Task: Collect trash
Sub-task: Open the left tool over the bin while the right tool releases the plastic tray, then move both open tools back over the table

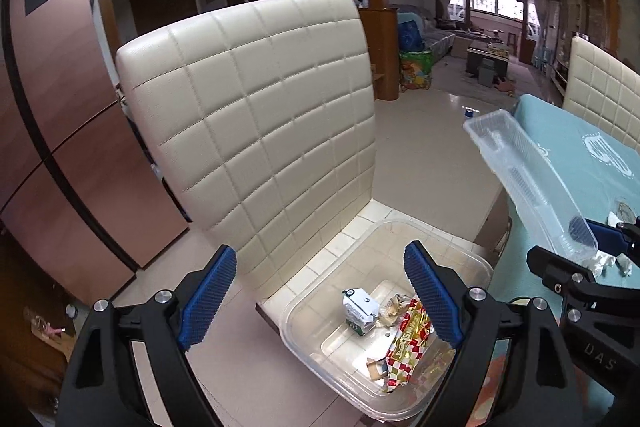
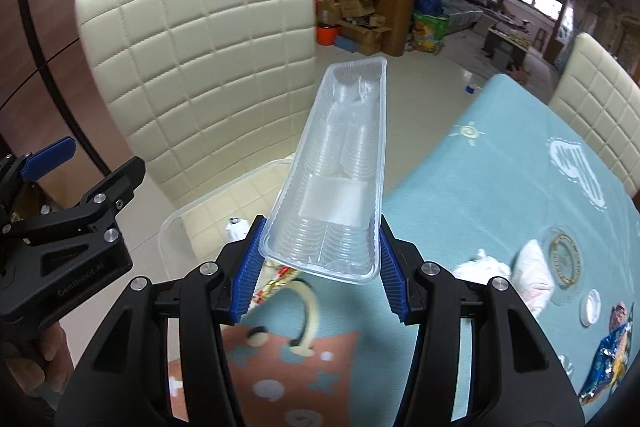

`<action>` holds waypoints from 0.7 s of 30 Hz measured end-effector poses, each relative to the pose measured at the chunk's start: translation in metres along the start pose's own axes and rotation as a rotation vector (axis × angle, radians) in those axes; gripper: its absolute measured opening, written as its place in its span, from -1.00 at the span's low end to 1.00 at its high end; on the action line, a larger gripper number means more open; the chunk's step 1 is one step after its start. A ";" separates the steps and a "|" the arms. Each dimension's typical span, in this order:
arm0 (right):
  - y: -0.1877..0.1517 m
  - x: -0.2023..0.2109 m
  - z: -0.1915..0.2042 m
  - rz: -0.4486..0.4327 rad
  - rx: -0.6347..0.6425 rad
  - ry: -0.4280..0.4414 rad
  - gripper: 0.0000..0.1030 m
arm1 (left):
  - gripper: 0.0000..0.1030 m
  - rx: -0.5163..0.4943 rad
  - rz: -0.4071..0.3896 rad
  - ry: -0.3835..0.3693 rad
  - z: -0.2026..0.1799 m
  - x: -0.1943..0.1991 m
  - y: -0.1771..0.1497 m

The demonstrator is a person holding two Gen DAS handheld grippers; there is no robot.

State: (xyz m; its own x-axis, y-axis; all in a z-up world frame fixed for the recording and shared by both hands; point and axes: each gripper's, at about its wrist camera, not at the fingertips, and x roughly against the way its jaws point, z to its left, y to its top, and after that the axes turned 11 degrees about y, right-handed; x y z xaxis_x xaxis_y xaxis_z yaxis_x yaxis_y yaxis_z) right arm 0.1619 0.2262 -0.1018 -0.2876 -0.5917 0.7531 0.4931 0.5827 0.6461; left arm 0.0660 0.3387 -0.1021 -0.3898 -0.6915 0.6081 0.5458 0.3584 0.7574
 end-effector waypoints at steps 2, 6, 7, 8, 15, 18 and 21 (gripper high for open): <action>0.000 0.001 0.006 -0.007 0.010 0.016 0.14 | 0.63 0.008 0.002 0.005 0.003 0.003 -0.002; -0.002 0.008 0.007 -0.027 0.013 -0.005 0.37 | 0.63 0.007 -0.007 0.014 0.005 0.008 -0.002; -0.002 0.010 0.006 -0.026 0.012 -0.012 0.37 | 0.63 0.010 -0.005 0.012 0.004 0.007 -0.001; -0.004 0.012 0.004 -0.028 0.006 -0.019 0.37 | 0.63 0.013 -0.002 0.006 0.004 0.008 -0.001; -0.016 0.041 -0.020 -0.046 -0.055 -0.062 0.37 | 0.63 0.001 0.008 -0.056 -0.009 0.021 -0.001; -0.028 0.062 -0.032 -0.065 -0.088 -0.094 0.37 | 0.63 -0.001 0.032 -0.127 -0.022 0.034 -0.001; -0.047 0.093 -0.049 -0.092 -0.129 -0.141 0.37 | 0.63 -0.039 0.011 -0.185 -0.044 0.059 -0.002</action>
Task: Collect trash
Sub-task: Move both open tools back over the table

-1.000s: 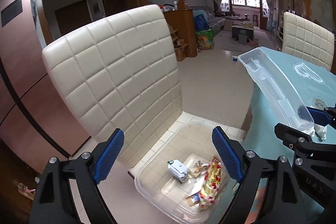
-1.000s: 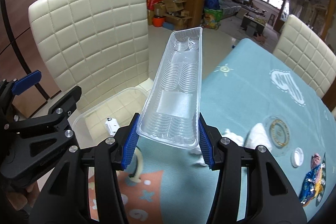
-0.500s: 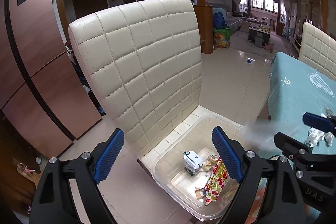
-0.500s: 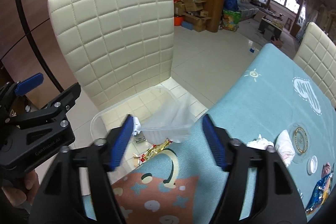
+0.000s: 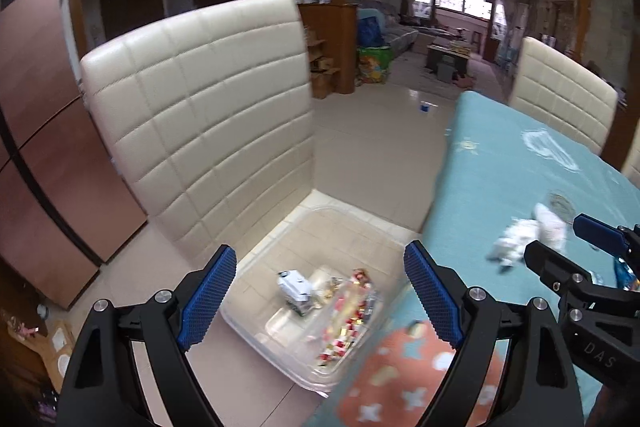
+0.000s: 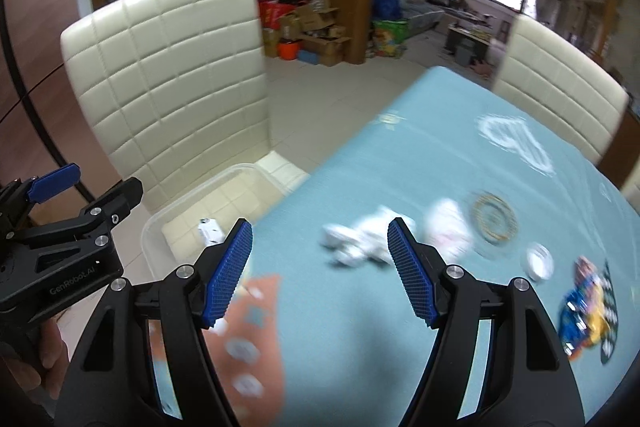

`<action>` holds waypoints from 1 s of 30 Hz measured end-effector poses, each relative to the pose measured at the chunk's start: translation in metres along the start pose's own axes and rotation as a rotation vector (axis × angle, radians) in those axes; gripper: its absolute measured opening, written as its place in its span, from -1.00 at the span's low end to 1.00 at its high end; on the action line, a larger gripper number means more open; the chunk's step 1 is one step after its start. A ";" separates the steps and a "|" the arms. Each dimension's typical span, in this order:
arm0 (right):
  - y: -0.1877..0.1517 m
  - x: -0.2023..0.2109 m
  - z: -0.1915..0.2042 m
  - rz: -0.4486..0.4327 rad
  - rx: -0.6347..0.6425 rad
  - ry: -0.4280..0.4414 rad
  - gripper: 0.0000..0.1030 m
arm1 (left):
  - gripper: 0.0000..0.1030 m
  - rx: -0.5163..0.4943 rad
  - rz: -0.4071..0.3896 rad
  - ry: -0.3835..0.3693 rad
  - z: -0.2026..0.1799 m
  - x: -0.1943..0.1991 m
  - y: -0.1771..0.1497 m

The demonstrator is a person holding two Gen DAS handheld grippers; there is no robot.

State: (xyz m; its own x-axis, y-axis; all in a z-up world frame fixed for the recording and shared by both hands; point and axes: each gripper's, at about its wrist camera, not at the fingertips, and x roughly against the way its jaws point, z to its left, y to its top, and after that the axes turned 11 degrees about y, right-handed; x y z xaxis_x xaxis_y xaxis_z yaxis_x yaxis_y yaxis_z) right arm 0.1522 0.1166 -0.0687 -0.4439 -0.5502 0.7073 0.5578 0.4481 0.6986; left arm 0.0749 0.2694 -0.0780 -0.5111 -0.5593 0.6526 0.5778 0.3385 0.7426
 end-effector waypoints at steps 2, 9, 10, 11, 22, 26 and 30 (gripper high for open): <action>-0.009 0.016 -0.014 -0.015 -0.024 -0.024 0.37 | 0.63 -0.033 -0.023 -0.023 -0.016 0.015 0.000; -0.050 0.086 -0.081 -0.088 -0.162 -0.122 0.37 | 0.63 -0.140 -0.078 -0.132 -0.086 0.071 -0.008; -0.057 0.097 -0.090 -0.099 -0.178 -0.138 0.37 | 0.63 -0.155 -0.081 -0.150 -0.096 0.079 -0.012; -0.064 0.106 -0.099 -0.106 -0.193 -0.152 0.37 | 0.63 -0.170 -0.082 -0.171 -0.107 0.086 -0.014; -0.124 0.173 -0.189 -0.145 -0.334 -0.246 0.24 | 0.63 -0.316 -0.100 -0.294 -0.212 0.141 -0.038; -0.134 0.178 -0.211 -0.139 -0.359 -0.250 0.14 | 0.63 -0.353 -0.094 -0.300 -0.238 0.145 -0.044; -0.139 0.179 -0.229 -0.132 -0.361 -0.254 0.13 | 0.63 -0.376 -0.085 -0.307 -0.261 0.148 -0.048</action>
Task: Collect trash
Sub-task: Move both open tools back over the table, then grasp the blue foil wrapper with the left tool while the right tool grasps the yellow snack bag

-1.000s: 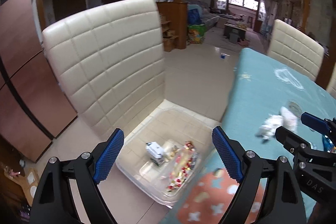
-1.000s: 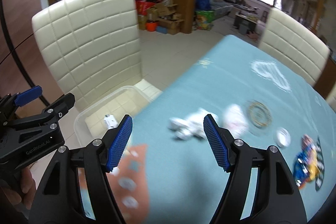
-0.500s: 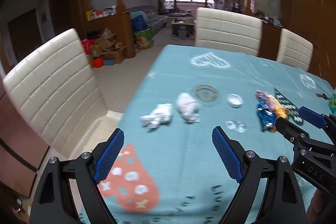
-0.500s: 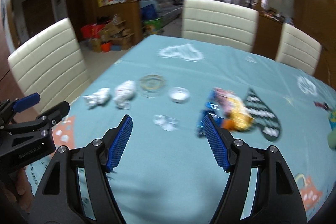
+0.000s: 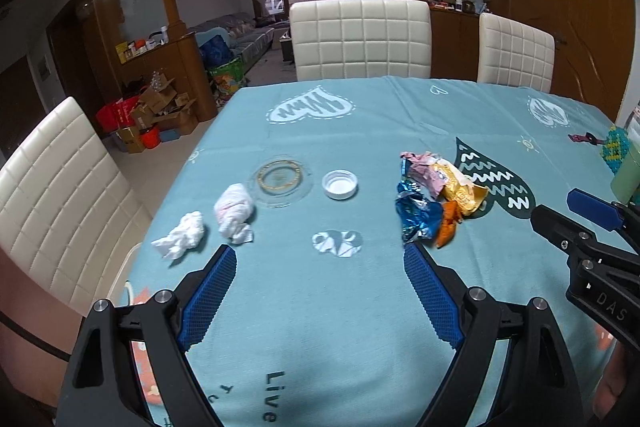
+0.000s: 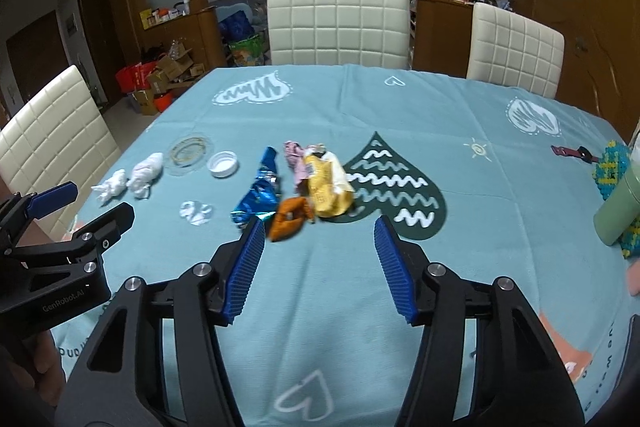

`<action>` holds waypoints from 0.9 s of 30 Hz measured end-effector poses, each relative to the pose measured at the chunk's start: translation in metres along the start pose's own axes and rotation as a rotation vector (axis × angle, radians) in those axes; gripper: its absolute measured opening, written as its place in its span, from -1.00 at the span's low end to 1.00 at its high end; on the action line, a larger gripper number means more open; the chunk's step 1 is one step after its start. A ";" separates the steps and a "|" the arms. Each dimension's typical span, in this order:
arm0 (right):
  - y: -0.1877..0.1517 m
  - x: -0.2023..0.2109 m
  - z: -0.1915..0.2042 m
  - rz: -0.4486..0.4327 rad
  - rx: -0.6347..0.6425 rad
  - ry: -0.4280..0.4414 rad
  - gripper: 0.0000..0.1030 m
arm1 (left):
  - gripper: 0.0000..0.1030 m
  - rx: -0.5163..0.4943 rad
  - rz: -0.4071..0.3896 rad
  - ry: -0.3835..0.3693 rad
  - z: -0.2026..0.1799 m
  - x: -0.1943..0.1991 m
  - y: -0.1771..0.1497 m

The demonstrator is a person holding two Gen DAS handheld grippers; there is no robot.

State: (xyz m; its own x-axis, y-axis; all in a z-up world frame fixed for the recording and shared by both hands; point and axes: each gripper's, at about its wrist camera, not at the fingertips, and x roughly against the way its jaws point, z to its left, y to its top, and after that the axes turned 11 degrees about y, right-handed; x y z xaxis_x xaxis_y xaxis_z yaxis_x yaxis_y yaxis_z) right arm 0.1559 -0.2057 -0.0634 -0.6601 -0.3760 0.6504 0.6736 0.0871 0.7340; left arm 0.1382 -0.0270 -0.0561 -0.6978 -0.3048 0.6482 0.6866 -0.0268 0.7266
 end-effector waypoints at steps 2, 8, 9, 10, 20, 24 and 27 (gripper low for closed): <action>0.003 -0.001 -0.006 0.001 -0.003 0.002 0.13 | 0.63 -0.007 0.002 0.000 -0.006 -0.001 0.002; 0.013 -0.012 -0.022 0.003 -0.002 0.010 0.13 | 0.63 -0.035 0.002 -0.016 -0.029 -0.011 0.013; 0.015 -0.015 -0.024 0.005 -0.004 0.012 0.13 | 0.63 -0.041 0.002 -0.020 -0.032 -0.013 0.014; 0.016 -0.020 -0.027 0.011 -0.007 0.014 0.13 | 0.63 -0.048 0.003 -0.026 -0.036 -0.017 0.016; 0.028 -0.082 -0.060 0.113 -0.071 0.017 0.04 | 0.63 -0.116 0.065 -0.029 -0.080 -0.079 0.037; 0.037 -0.099 -0.059 0.130 -0.065 0.032 0.04 | 0.63 -0.136 0.093 -0.026 -0.089 -0.105 0.043; 0.042 -0.110 -0.053 0.143 -0.048 0.029 0.04 | 0.63 -0.150 0.116 -0.001 -0.092 -0.121 0.044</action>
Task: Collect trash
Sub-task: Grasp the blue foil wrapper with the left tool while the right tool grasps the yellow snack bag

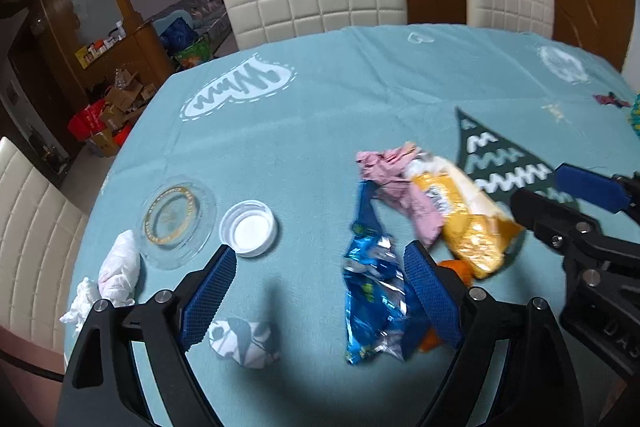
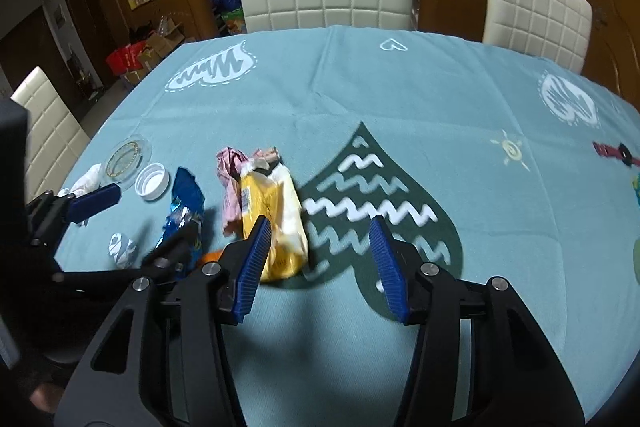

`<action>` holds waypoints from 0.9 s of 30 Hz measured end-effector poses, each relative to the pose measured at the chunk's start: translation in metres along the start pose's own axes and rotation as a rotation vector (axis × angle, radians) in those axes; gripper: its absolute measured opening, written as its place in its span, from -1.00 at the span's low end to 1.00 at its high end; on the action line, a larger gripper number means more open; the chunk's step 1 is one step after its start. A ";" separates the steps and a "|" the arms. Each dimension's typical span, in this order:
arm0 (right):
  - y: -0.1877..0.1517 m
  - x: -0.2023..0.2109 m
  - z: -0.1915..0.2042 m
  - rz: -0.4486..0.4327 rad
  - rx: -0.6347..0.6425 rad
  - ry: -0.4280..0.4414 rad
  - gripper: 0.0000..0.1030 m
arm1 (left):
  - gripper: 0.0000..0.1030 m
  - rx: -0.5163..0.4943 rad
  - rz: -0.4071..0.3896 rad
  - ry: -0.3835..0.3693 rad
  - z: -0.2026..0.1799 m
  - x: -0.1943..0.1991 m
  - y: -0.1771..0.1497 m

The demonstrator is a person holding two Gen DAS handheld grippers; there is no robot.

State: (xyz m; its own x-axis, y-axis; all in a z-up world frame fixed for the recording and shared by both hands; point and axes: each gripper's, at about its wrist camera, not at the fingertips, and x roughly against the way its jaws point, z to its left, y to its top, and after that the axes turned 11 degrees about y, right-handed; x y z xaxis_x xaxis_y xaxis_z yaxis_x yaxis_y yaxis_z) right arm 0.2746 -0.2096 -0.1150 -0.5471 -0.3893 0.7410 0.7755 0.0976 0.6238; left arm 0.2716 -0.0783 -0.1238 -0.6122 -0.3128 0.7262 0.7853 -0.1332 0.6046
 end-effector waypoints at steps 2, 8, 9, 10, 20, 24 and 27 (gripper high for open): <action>0.001 -0.011 0.006 0.023 0.006 0.011 0.04 | 0.62 0.003 0.010 0.022 0.005 -0.006 -0.002; -0.004 -0.032 0.020 0.062 0.029 -0.002 0.04 | 0.18 0.036 0.059 -0.005 0.028 -0.019 -0.011; -0.007 -0.035 0.019 0.076 0.021 -0.004 0.04 | 0.08 0.041 0.073 -0.013 0.031 -0.022 -0.012; -0.009 -0.036 0.017 0.085 0.013 -0.003 0.04 | 0.00 0.050 0.071 -0.029 0.033 -0.021 -0.014; -0.020 -0.025 0.016 0.085 0.003 0.002 -0.36 | -0.59 0.034 0.064 -0.070 0.027 -0.011 -0.021; -0.021 -0.007 0.022 0.041 0.022 -0.020 -0.36 | -0.61 0.039 0.045 -0.073 0.034 0.000 -0.020; -0.020 0.009 0.030 0.019 0.027 -0.017 -0.36 | -0.61 0.043 0.015 -0.068 0.042 0.017 -0.021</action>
State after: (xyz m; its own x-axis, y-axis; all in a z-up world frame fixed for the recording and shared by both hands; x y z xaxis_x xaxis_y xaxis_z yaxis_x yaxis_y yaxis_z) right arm 0.2453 -0.1875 -0.1135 -0.5375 -0.3717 0.7569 0.7775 0.1293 0.6155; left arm 0.2406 -0.0415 -0.1110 -0.6066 -0.2500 0.7547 0.7905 -0.0885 0.6060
